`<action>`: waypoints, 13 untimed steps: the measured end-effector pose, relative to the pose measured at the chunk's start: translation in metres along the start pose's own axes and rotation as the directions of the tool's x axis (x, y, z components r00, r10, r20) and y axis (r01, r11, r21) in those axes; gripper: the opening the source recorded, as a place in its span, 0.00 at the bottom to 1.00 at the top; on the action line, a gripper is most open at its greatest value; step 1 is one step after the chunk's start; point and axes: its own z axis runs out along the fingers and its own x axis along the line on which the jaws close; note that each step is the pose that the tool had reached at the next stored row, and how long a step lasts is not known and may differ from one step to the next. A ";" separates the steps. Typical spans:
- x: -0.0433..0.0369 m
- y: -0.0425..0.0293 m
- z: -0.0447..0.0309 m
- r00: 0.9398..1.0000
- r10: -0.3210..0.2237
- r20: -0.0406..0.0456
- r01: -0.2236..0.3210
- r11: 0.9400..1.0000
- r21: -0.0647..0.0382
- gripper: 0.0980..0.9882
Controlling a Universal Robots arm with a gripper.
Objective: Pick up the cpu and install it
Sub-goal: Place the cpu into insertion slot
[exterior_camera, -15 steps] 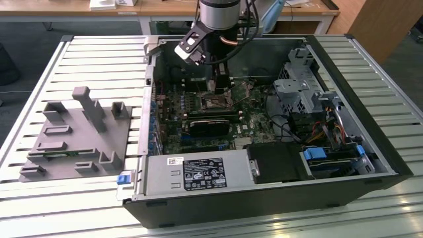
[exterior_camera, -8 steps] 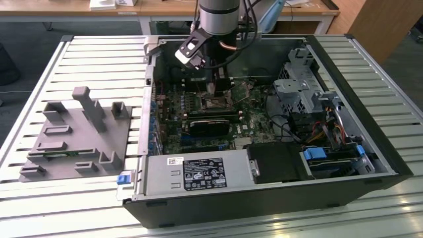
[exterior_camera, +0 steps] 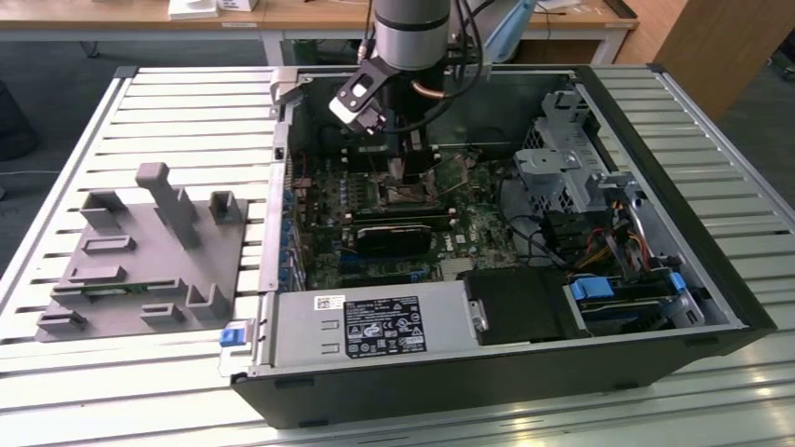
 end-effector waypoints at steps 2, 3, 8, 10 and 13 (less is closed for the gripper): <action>0.0001 0.0000 0.0015 1.000 0.000 0.000 0.000 1.000 0.000 0.49; 0.0003 -0.0001 0.0027 1.000 0.001 0.000 -0.001 1.000 0.000 0.49; 0.0012 -0.0005 0.0096 1.000 0.004 0.000 -0.004 1.000 0.000 0.49; 0.0013 -0.0007 0.0132 1.000 0.004 0.000 -0.004 1.000 0.000 0.49; 0.0013 -0.0010 0.0187 1.000 0.004 0.000 -0.004 1.000 0.000 0.49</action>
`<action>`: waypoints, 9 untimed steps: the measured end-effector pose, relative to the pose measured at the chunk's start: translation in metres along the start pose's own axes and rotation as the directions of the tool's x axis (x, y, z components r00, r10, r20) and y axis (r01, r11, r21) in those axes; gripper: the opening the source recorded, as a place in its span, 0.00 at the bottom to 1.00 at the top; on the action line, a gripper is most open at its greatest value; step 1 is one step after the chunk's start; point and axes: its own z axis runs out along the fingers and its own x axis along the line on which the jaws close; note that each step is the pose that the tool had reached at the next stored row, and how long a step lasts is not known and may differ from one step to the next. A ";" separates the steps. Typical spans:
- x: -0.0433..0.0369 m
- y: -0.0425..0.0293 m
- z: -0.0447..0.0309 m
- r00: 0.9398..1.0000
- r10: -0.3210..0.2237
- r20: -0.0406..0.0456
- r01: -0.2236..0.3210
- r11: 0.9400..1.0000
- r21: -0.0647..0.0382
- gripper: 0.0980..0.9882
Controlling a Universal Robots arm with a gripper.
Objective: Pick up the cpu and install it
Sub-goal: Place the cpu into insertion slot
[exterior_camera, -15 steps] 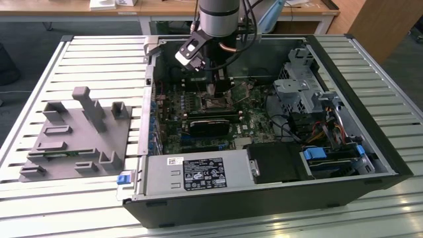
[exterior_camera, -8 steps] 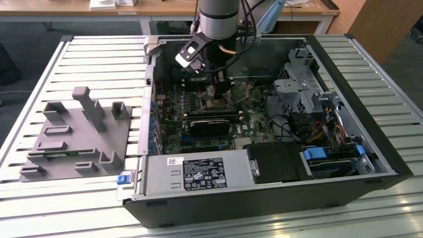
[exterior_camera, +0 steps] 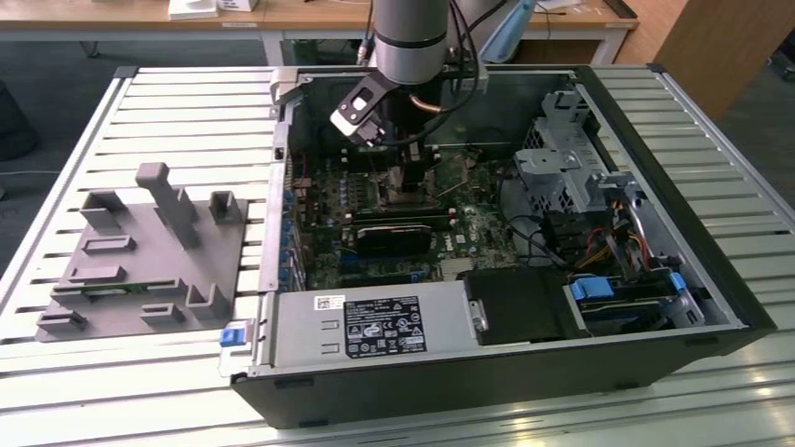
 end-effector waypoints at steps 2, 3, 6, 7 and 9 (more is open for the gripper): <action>0.0000 -0.0002 0.0035 1.000 0.000 0.000 0.000 1.000 0.000 0.49; -0.0001 -0.0003 0.0053 1.000 0.000 0.000 0.000 1.000 0.000 0.49; -0.0001 -0.0006 0.0103 1.000 0.000 0.000 0.000 1.000 0.000 0.49; -0.0001 -0.0006 0.0111 1.000 0.000 0.000 0.000 1.000 0.000 0.49; -0.0001 -0.0007 0.0130 1.000 0.000 0.000 0.000 1.000 0.000 0.49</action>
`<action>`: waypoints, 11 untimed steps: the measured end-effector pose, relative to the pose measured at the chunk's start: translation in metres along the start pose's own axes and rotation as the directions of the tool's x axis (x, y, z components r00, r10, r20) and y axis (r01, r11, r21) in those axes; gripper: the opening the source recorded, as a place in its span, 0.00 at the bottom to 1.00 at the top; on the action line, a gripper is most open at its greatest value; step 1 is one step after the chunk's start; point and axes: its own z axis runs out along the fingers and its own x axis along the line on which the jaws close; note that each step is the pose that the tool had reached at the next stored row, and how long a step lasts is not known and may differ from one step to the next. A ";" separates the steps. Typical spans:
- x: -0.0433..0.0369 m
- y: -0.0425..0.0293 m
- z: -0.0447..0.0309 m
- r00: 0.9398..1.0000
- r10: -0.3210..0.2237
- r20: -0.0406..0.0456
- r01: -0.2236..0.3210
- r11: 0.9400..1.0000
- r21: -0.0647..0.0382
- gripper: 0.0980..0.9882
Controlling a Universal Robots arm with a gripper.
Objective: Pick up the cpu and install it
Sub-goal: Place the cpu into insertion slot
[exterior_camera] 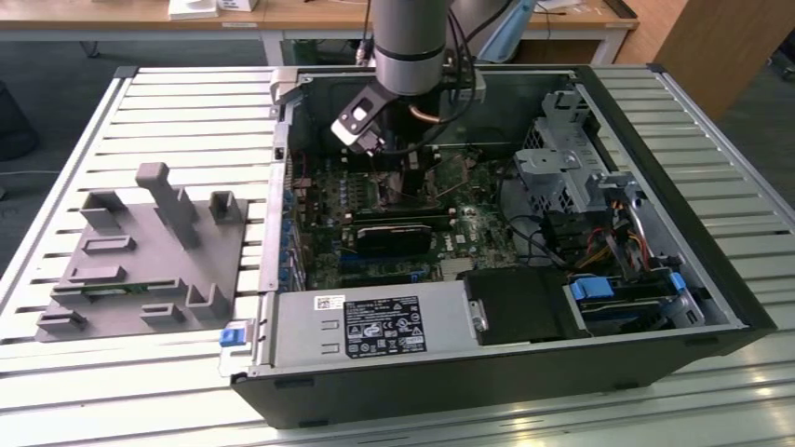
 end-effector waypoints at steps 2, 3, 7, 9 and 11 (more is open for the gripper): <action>0.0000 -0.0001 0.0023 1.000 0.000 0.000 0.000 1.000 0.000 0.49; 0.0000 -0.0002 0.0035 1.000 0.000 0.000 0.000 1.000 0.000 0.49; 0.0004 -0.0004 0.0065 1.000 0.000 0.000 0.000 1.000 0.000 0.49; 0.0014 -0.0005 0.0072 1.000 0.000 0.000 0.000 1.000 0.000 0.49; 0.0021 -0.0005 0.0081 1.000 0.000 0.000 0.000 1.000 0.000 0.49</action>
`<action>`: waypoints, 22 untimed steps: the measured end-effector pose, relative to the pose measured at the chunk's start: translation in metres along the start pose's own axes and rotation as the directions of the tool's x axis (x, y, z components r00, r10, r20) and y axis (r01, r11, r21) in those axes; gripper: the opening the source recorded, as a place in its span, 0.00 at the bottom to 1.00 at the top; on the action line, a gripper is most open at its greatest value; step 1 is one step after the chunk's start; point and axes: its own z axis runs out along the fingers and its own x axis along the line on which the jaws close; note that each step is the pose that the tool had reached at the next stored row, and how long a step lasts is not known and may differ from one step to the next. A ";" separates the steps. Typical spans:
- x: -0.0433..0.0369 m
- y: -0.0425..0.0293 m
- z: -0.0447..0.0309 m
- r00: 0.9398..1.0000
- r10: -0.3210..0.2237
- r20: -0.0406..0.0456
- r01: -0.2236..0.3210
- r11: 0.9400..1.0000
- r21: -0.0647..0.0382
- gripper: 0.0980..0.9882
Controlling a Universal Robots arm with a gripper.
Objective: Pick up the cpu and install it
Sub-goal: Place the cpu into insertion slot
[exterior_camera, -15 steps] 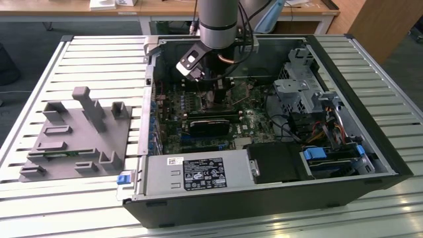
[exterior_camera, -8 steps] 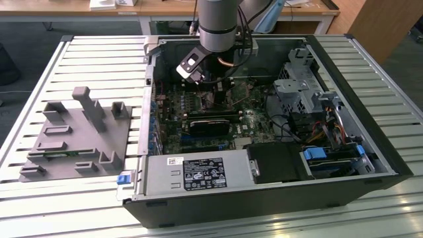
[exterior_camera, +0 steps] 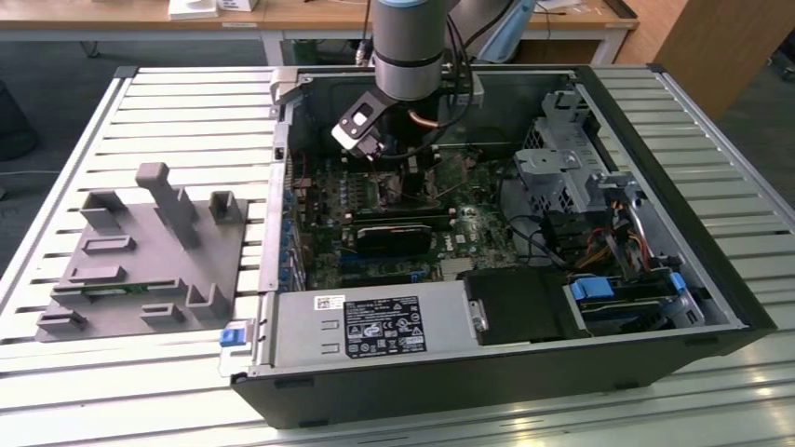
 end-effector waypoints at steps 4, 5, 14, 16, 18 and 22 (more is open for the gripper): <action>0.0005 -0.0001 0.0020 1.000 0.001 0.000 -0.001 1.000 0.000 0.49; 0.0005 -0.0001 0.0025 1.000 0.001 0.000 -0.001 1.000 0.000 0.49; 0.0005 -0.0004 0.0058 1.000 0.001 0.000 -0.001 1.000 0.000 0.49; 0.0006 -0.0003 0.0059 1.000 0.001 0.000 -0.001 1.000 0.000 0.49; 0.0006 -0.0004 0.0059 1.000 0.001 0.000 -0.001 1.000 0.000 0.49; 0.0005 -0.0004 0.0059 1.000 0.001 0.001 -0.001 1.000 0.000 0.50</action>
